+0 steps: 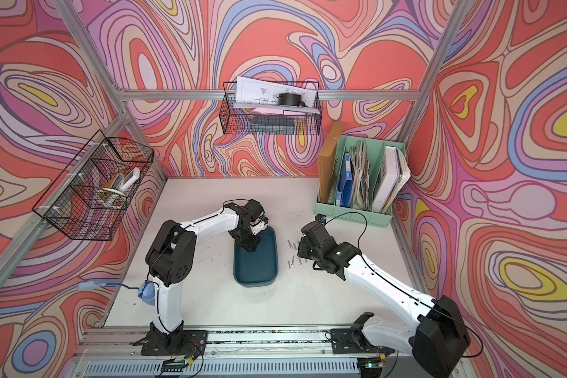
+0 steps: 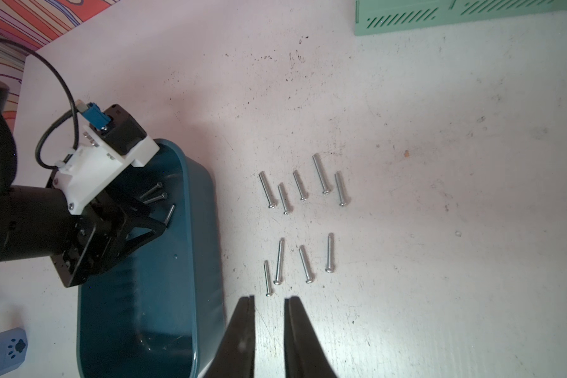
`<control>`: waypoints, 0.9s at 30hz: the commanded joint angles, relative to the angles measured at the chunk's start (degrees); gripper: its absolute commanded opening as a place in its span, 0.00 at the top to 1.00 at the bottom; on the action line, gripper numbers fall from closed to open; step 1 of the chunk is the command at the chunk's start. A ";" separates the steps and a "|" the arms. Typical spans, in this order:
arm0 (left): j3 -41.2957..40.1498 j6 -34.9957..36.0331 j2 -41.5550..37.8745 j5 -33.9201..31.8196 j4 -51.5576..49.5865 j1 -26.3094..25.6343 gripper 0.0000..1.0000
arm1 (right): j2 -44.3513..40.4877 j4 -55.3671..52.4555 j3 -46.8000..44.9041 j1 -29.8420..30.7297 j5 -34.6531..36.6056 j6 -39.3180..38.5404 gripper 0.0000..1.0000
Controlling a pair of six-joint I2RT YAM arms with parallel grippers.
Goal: Take out the screws from the storage box
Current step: Pick up the screw from the storage box.
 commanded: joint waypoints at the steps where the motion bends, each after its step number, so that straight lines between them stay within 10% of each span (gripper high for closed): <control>1: -1.29 -2.59 -2.11 -0.90 0.73 -0.63 0.59 | 0.28 -0.33 -0.26 0.01 1.22 0.33 0.81; 27: -2.73 -4.54 1.34 1.33 2.27 -2.87 0.69 | -0.23 -1.59 -0.39 0.01 2.46 1.30 0.81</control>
